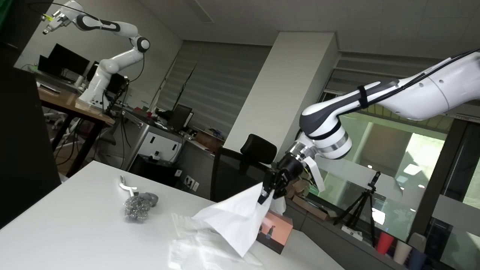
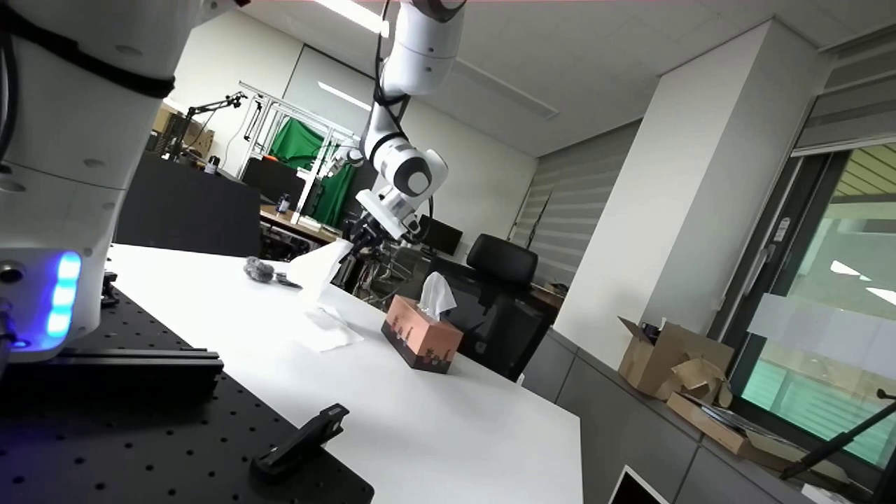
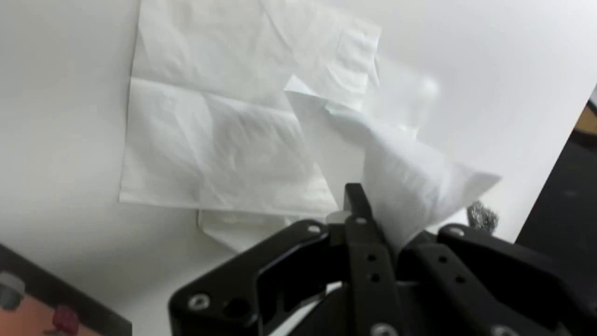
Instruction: Get a wipe from the wipe holder and put it on the table
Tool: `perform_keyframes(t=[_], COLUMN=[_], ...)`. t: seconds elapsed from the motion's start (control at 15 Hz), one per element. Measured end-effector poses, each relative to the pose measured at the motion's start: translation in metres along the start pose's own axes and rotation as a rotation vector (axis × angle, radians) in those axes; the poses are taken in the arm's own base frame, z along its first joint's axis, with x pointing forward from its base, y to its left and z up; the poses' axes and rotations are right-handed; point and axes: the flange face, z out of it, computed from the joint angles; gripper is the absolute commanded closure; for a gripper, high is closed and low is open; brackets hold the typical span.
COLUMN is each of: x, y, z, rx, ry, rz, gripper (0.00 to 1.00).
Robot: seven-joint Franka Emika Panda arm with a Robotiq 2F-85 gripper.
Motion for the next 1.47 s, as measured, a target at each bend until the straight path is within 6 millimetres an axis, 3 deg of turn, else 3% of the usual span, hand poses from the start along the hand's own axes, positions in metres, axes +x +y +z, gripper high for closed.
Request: perform_keyframes(t=[0.2, 0.4, 1.2, 1.47], x=[-0.024, -0.041, -0.036, -0.015], y=[0.036, 0.056, 0.053, 0.042], z=[0.016, 0.032, 0.036, 0.044], rx=[0.053, 0.078, 0.068, 0.021], ry=[-0.191, -0.332, -0.311, -0.194], rz=[0.032, 0.064, 0.045, -0.032], gripper=[1.00, 0.99, 1.00, 1.00])
